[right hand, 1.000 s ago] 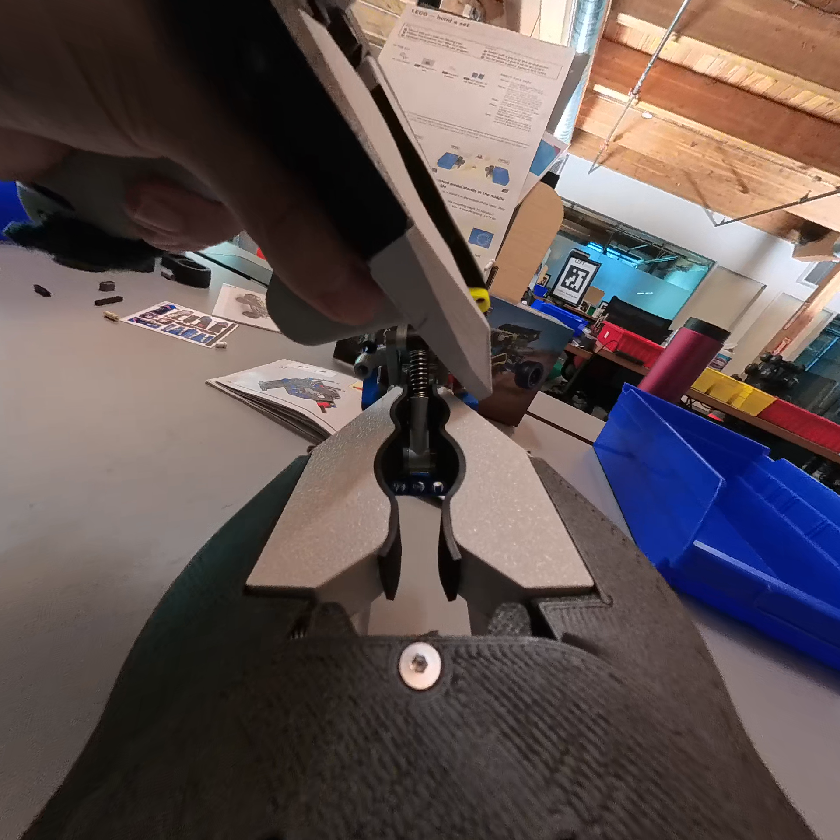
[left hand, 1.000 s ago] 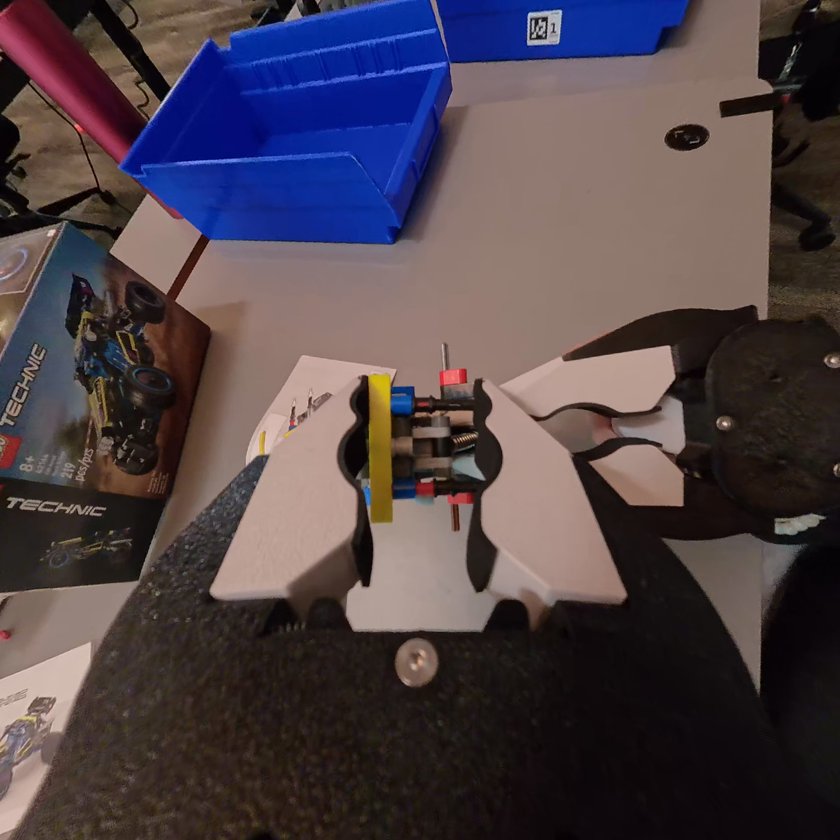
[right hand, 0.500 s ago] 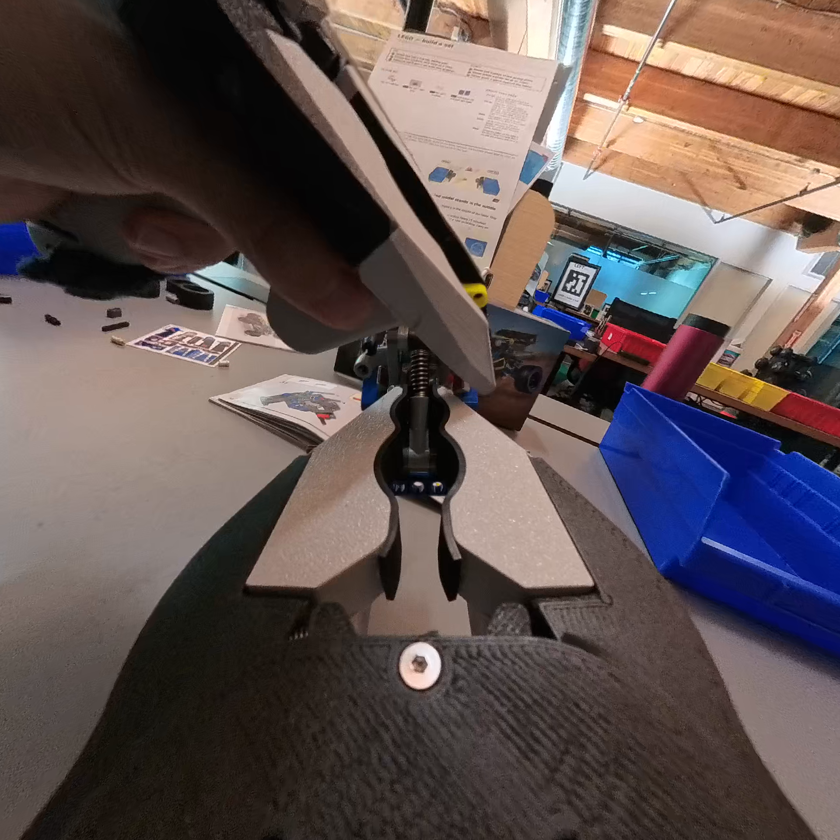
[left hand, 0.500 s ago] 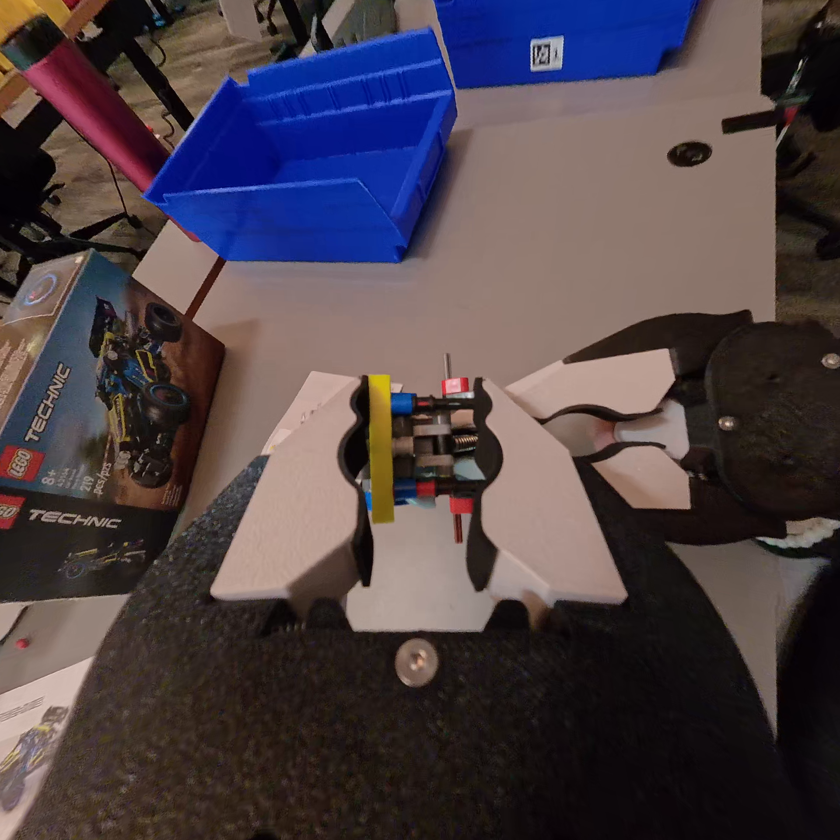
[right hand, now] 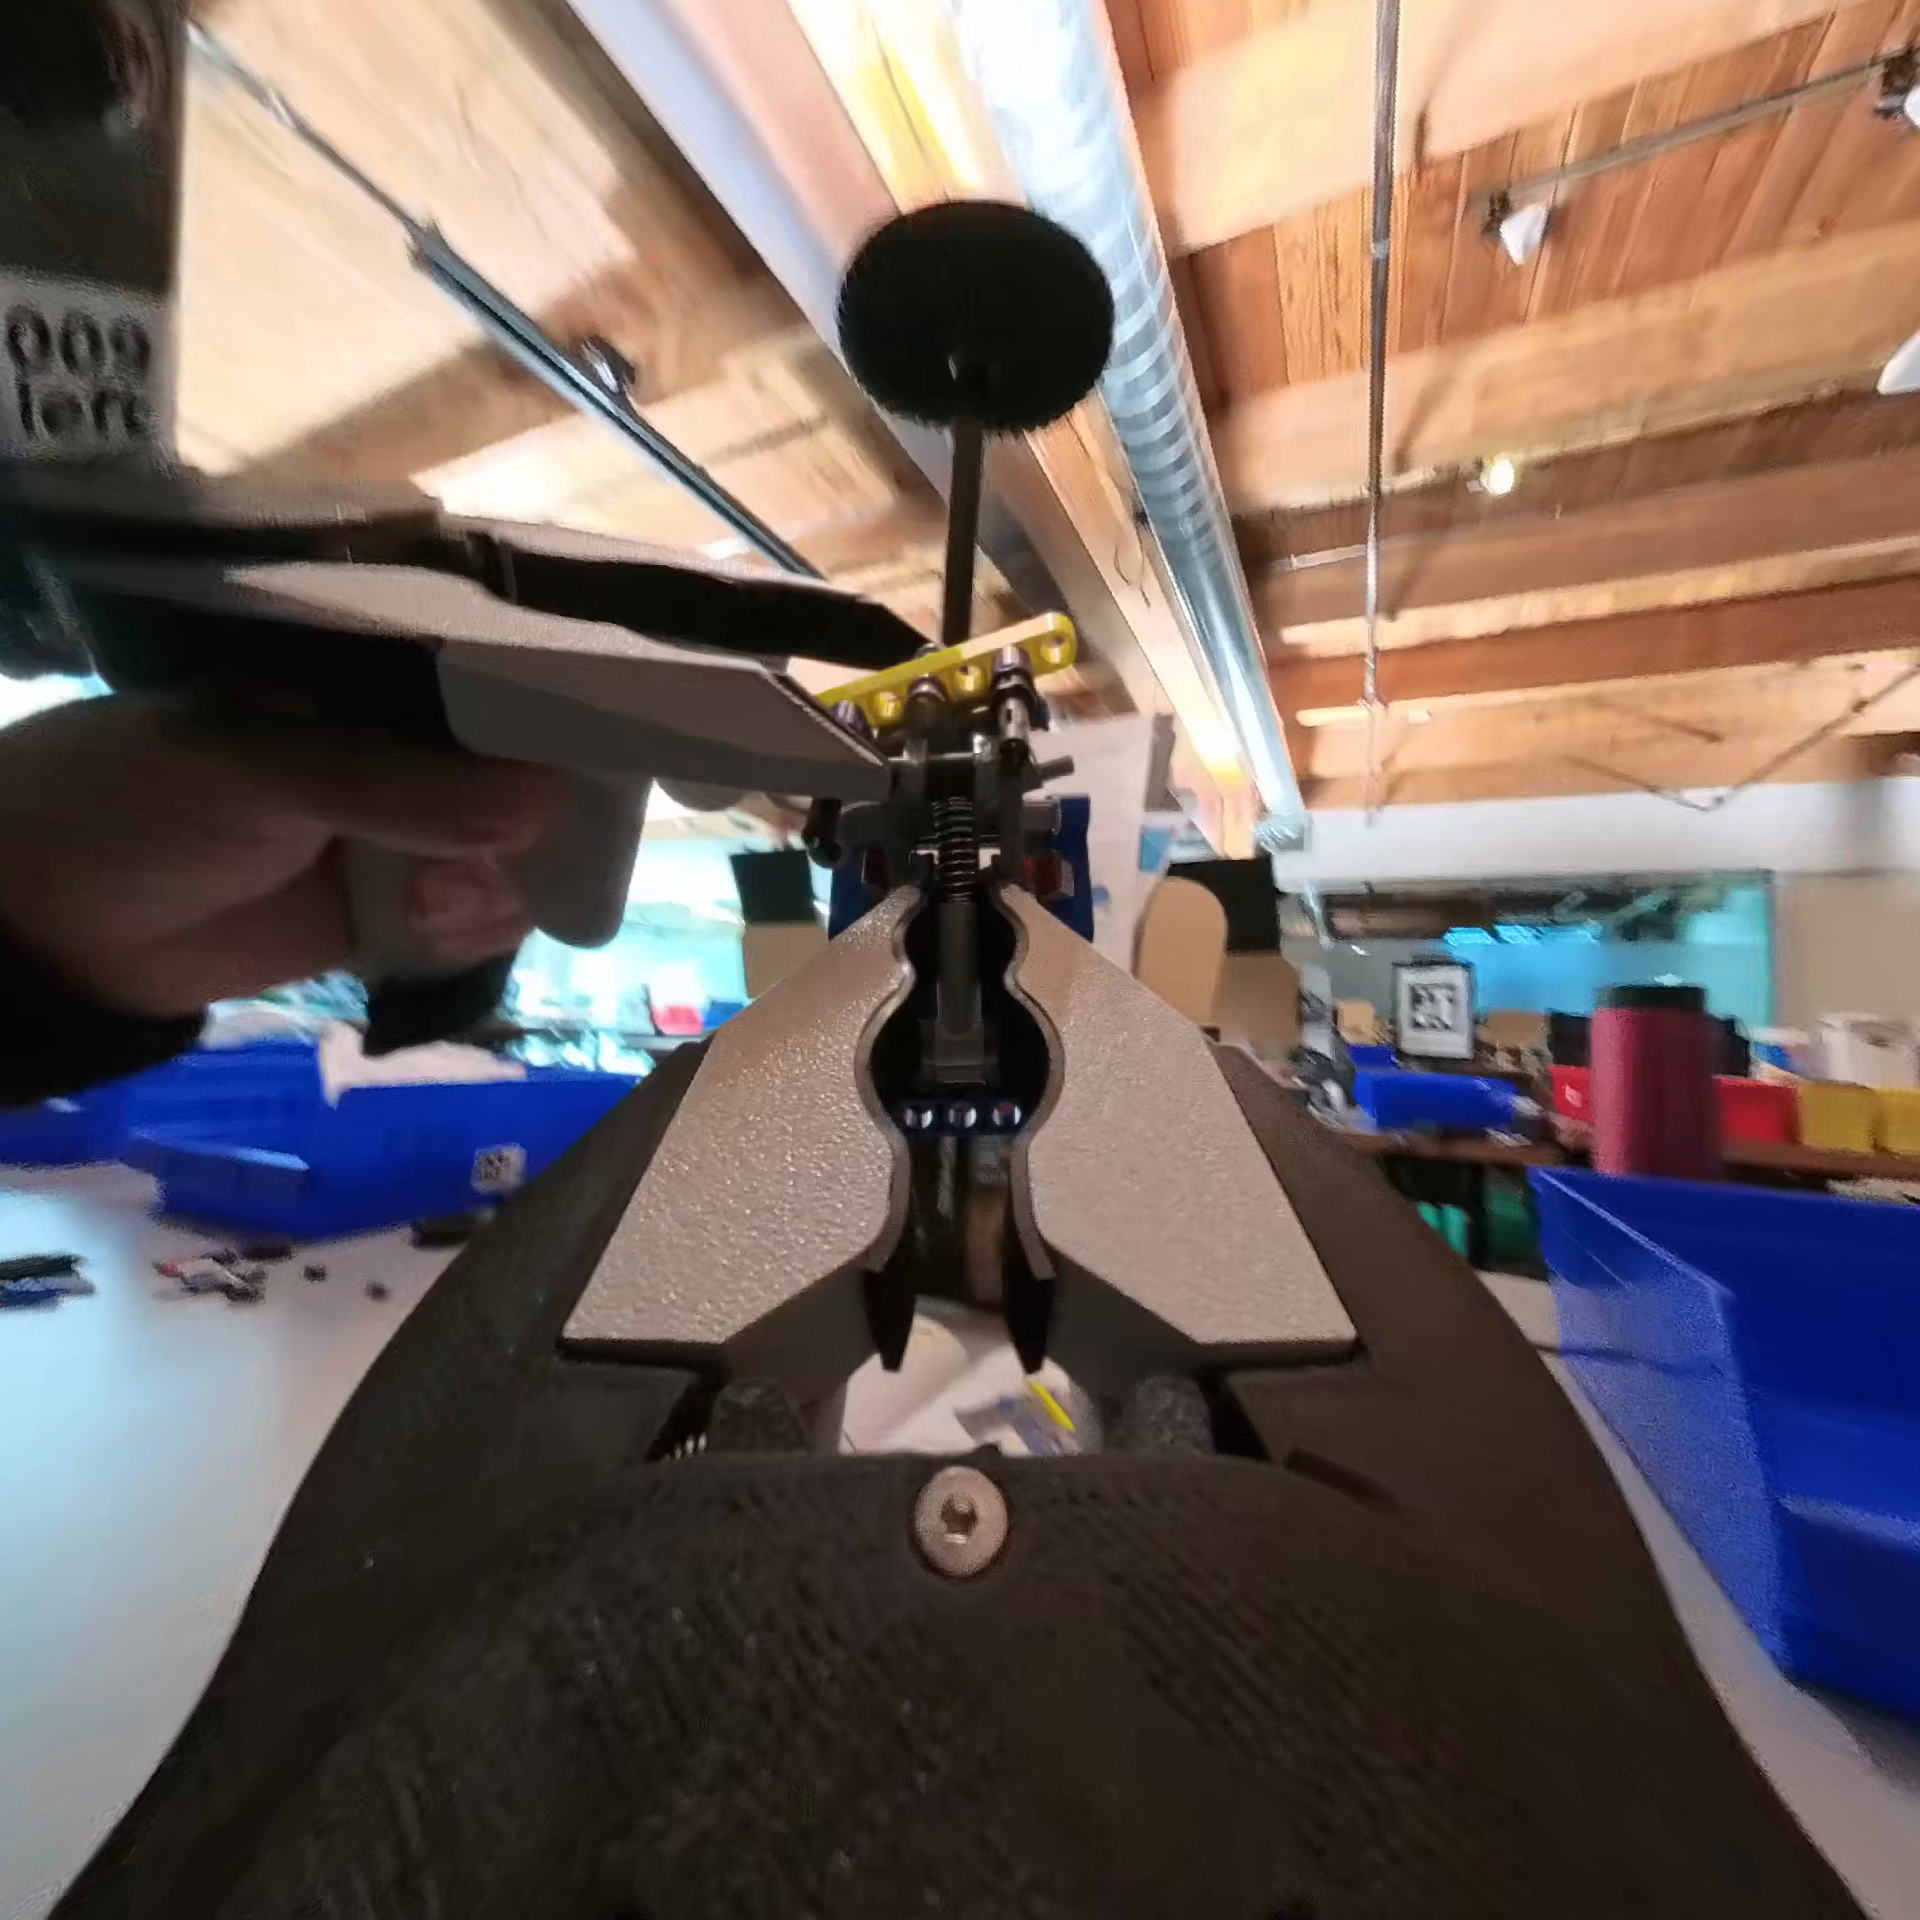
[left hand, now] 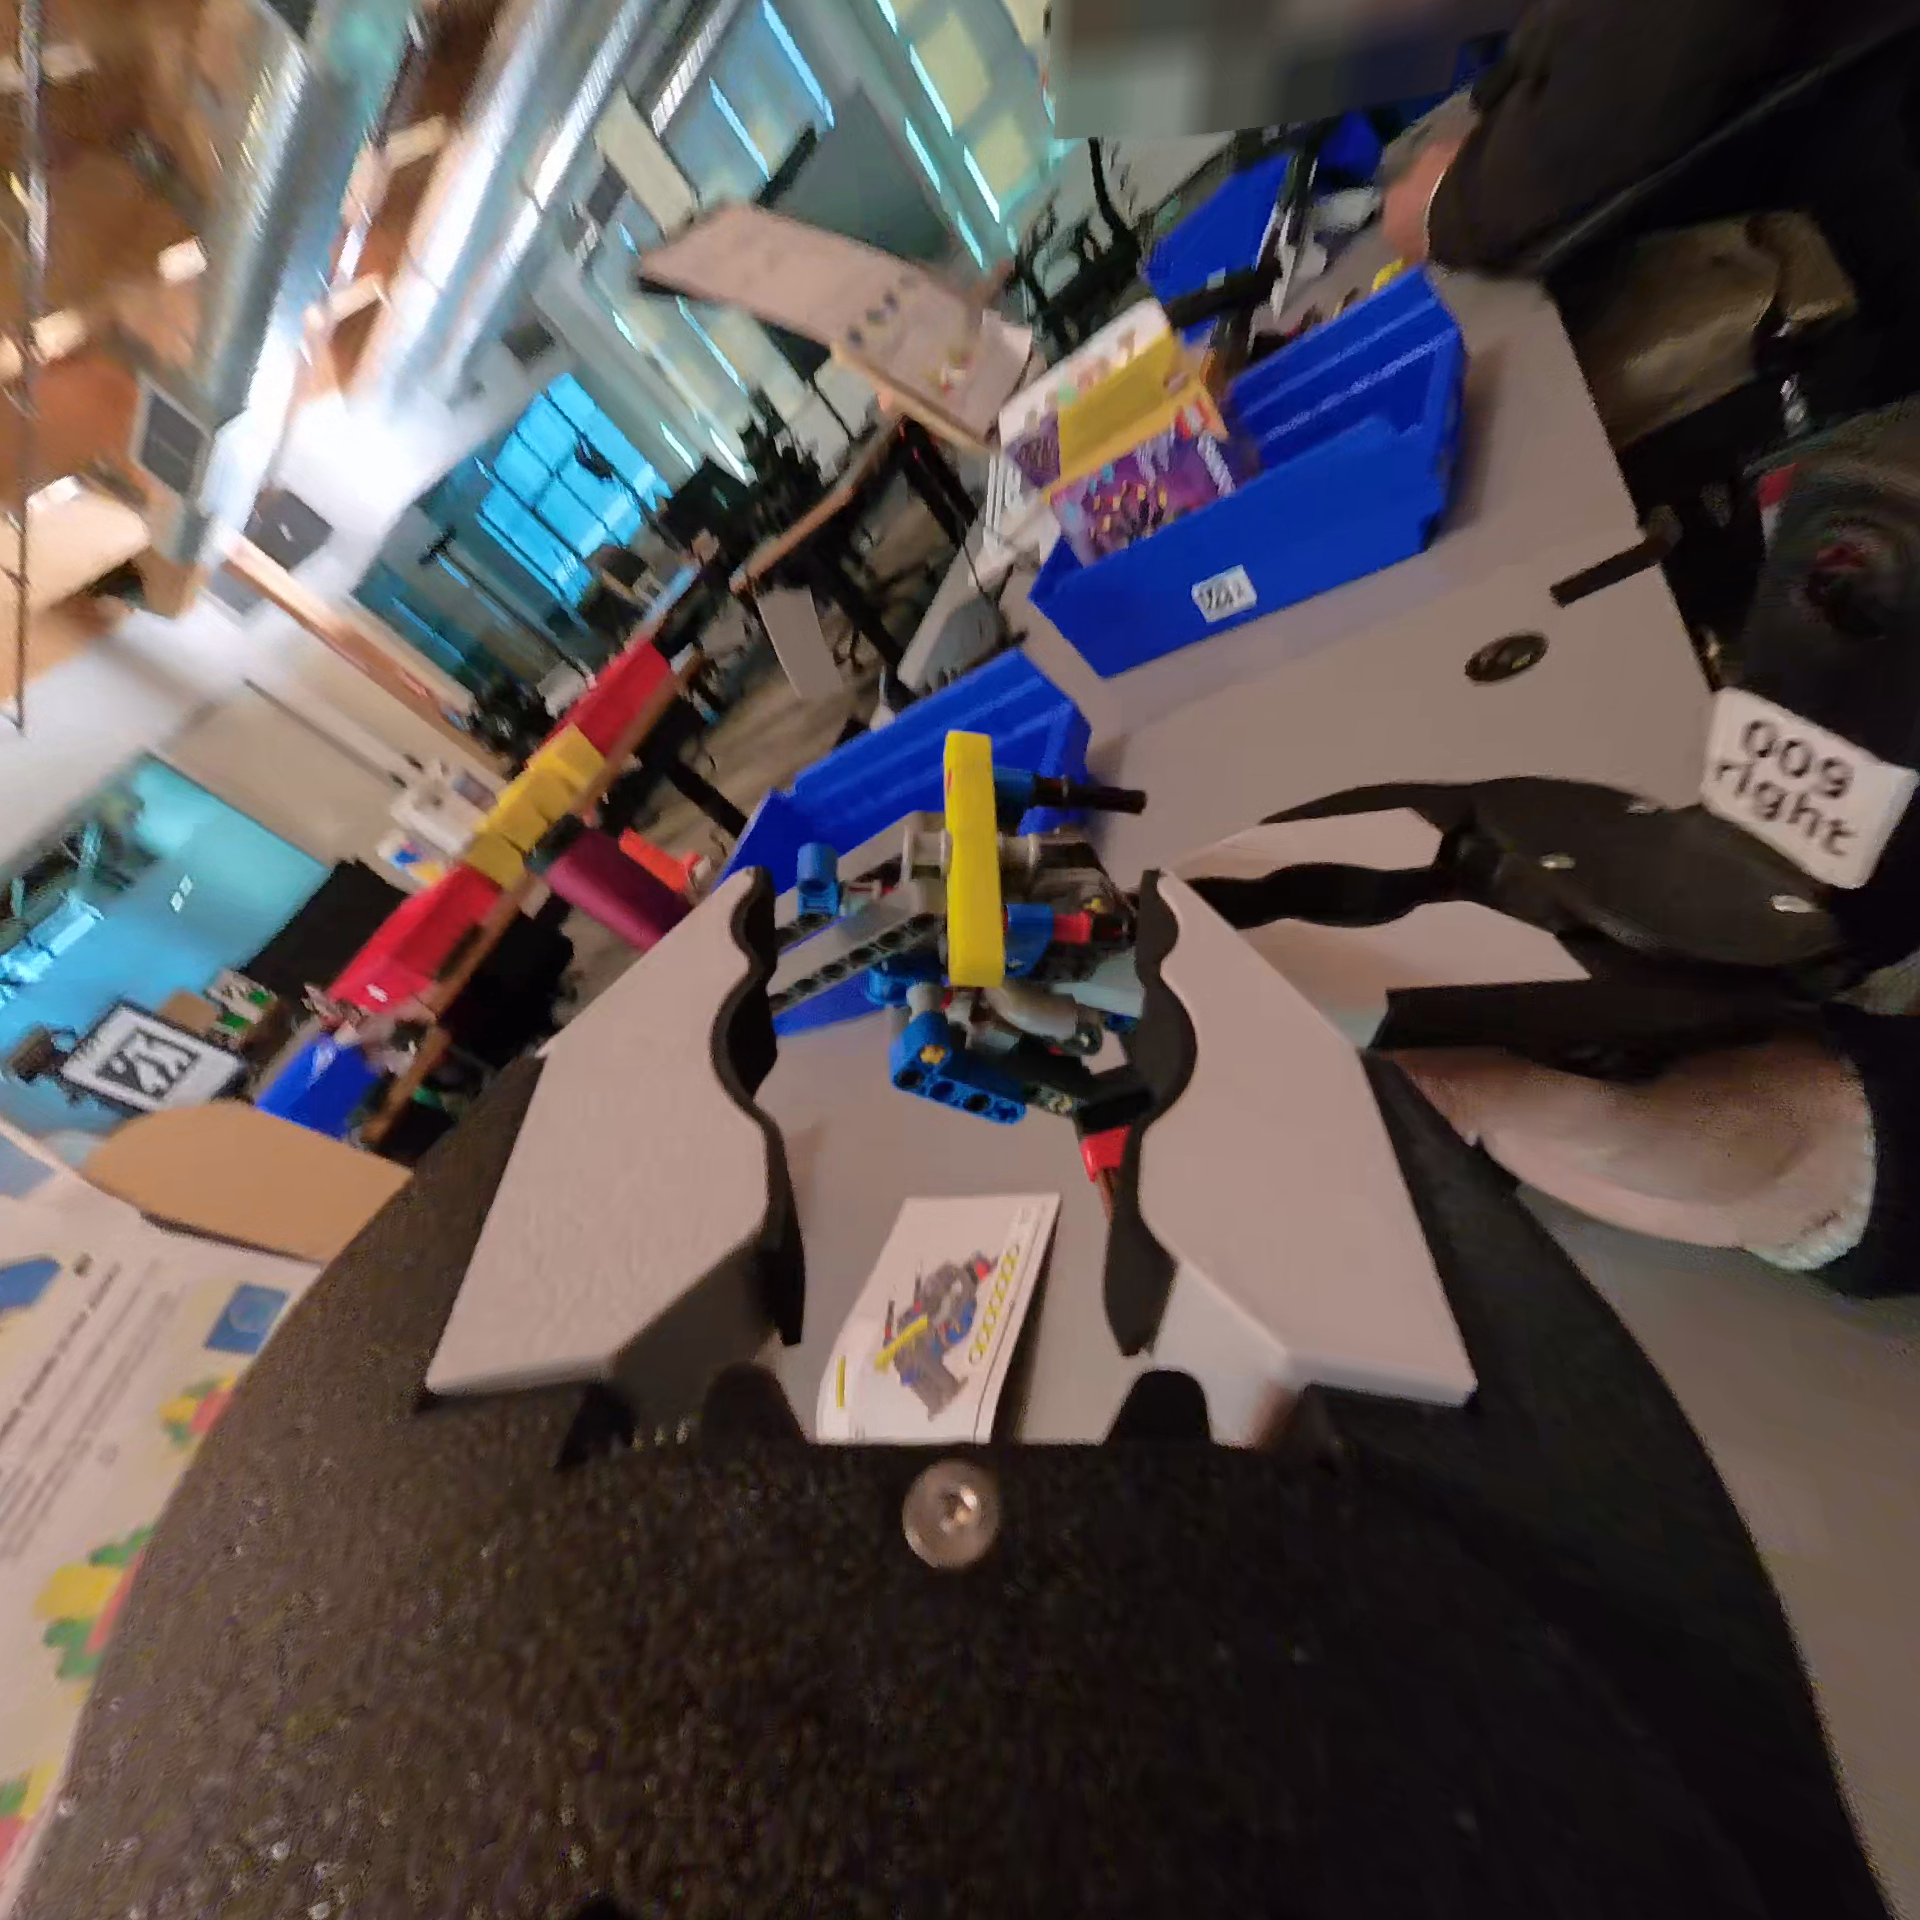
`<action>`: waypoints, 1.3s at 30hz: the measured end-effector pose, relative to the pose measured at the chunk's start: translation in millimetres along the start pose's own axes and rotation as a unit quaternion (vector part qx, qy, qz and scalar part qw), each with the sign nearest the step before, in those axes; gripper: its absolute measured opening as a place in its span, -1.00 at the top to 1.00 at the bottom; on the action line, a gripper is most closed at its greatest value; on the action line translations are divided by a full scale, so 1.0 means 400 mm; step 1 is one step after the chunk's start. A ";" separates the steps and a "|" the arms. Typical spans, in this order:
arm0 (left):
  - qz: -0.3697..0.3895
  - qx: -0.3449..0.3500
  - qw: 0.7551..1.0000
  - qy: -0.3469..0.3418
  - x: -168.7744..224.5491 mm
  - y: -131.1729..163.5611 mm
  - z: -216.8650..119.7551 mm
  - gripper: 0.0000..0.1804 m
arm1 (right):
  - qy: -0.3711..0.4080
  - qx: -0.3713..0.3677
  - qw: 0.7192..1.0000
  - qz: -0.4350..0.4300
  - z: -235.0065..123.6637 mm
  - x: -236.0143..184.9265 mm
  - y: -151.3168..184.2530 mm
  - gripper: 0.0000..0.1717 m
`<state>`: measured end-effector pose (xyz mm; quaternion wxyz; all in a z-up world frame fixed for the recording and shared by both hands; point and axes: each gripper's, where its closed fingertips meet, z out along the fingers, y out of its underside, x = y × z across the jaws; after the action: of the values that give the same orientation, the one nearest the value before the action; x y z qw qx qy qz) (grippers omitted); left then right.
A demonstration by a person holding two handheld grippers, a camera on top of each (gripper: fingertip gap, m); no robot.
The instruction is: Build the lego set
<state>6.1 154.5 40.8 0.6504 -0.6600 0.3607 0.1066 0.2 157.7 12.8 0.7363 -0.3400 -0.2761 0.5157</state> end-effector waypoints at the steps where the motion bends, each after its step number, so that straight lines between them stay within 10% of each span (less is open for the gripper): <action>1: 0.007 0.021 1.000 -0.003 0.008 -0.023 -0.007 0.28 | -0.014 0.020 1.000 0.019 -0.002 -0.003 -0.019 0.95; 12: 0.037 0.037 0.998 -0.022 0.037 -0.040 -0.018 0.30 | 0.005 0.042 0.996 0.077 -0.008 0.034 -0.042 0.95; 30: 0.028 -0.137 0.989 -0.036 0.036 0.041 -0.012 0.39 | 0.034 -0.040 0.983 -0.176 -0.003 0.011 -0.016 0.95; 39: -0.122 -0.221 0.967 0.015 0.035 0.142 -0.033 0.38 | 0.030 -0.136 0.947 -0.290 0.009 -0.002 0.054 0.95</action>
<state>-23.1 143.5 -10.4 0.4905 -0.8282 0.2544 0.0935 -15.1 162.7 -2.1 0.8089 -0.3572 -0.4081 0.2272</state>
